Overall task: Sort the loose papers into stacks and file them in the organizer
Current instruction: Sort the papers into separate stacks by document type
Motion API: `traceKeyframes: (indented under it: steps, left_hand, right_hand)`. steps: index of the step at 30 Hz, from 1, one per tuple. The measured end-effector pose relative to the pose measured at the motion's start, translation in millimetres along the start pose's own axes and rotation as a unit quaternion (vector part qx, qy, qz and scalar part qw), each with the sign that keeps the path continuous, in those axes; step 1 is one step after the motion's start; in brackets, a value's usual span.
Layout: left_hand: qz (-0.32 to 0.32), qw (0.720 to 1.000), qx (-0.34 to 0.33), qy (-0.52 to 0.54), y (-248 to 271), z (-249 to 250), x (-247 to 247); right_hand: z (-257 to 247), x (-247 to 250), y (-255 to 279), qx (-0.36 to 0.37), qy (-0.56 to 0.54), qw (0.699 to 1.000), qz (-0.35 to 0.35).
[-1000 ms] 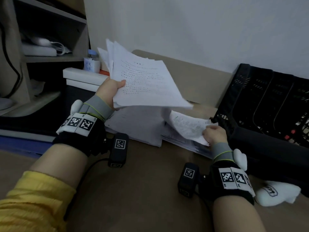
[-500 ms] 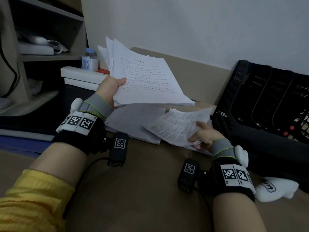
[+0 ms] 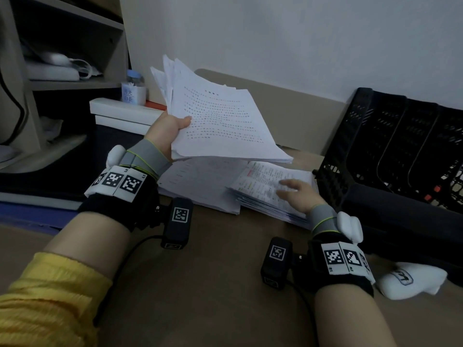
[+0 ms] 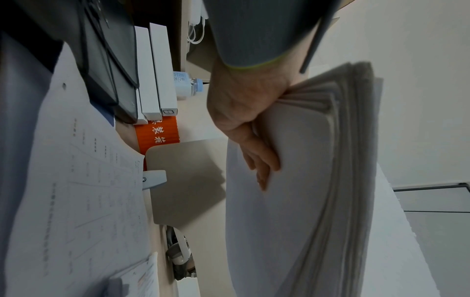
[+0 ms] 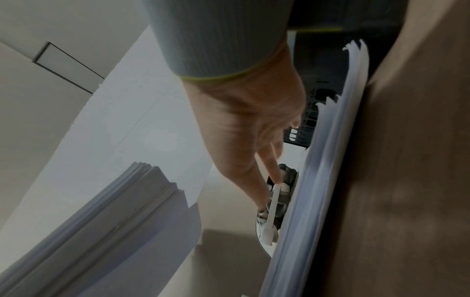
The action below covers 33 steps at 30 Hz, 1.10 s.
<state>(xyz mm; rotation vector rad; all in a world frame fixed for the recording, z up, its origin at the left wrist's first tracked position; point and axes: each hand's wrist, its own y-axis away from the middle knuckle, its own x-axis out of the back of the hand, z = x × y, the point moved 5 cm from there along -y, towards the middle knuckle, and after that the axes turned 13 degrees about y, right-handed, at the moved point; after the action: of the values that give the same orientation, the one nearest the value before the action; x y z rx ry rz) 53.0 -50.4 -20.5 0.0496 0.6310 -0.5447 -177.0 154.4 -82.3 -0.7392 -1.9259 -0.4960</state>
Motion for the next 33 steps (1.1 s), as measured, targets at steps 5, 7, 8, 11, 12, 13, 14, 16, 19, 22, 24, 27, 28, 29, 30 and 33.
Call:
traceKeyframes:
  steps: [5, 7, 8, 11, 12, 13, 14, 16, 19, 22, 24, 27, 28, 29, 30, 33]
  left_hand:
    - [0.014, 1.000, -0.001, -0.018, 3, 2, 1]
    - [0.013, 1.000, -0.003, -0.015, 6, 2, 0]
    - [0.008, 1.000, -0.001, -0.015, 7, 2, -2]
    - [-0.007, 1.000, -0.003, -0.020, 7, 0, -5]
    - [-0.008, 1.000, -0.005, -0.022, 6, 0, -5]
    - [-0.007, 1.000, -0.007, -0.024, 6, 0, -5]
    - [-0.009, 1.000, -0.008, -0.025, 5, 0, -4]
    - [-0.010, 0.999, -0.010, -0.034, 5, 1, -4]
    - [-0.004, 0.999, -0.008, -0.038, 3, 1, -3]
    - [-0.002, 0.999, -0.008, -0.037, 3, 0, -4]
    - [-0.004, 0.999, -0.004, -0.037, 4, -1, -5]
    - [0.002, 0.999, -0.010, -0.047, 4, 0, -4]
    - [0.003, 0.999, -0.012, -0.050, 4, 0, -4]
    - [0.003, 0.999, -0.014, -0.050, 4, 0, -4]
    - [0.002, 0.999, -0.014, -0.050, 4, 0, -4]
    - [-0.005, 0.997, -0.011, -0.071, 5, -1, -4]
  right_hand:
    - [-4, -18, 8, 0.006, 0.079, 0.987, -0.138]
    - [-3, -14, 11, -0.002, 0.113, 0.982, -0.153]
    - [-2, -13, 12, -0.001, 0.124, 0.979, -0.161]
    - [-5, -13, 14, 0.002, 0.149, 0.975, -0.166]
    - [-6, -12, 14, -0.004, 0.147, 0.976, -0.161]
    - [-6, -12, 15, -0.013, 0.139, 0.978, -0.155]
    - [-7, -11, 16, -0.017, 0.141, 0.978, -0.155]
    - [-8, -7, 20, -0.034, 0.157, 0.978, -0.131]
    - [-7, 1, 17, -0.052, 0.159, 0.982, -0.091]
    - [-4, 7, 17, -0.073, 0.214, 0.970, -0.089]
    - [-3, 12, 16, -0.084, 0.242, 0.961, -0.102]
    - [-1, 14, 16, -0.088, 0.260, 0.955, -0.112]
    - [-1, 14, 17, -0.093, 0.267, 0.951, -0.128]
    - [-4, 12, 20, -0.091, 0.260, 0.951, -0.141]
    - [-5, 11, 20, -0.078, 0.273, 0.945, -0.160]
    - [-4, 10, 12, -0.041, 0.300, 0.942, -0.141]
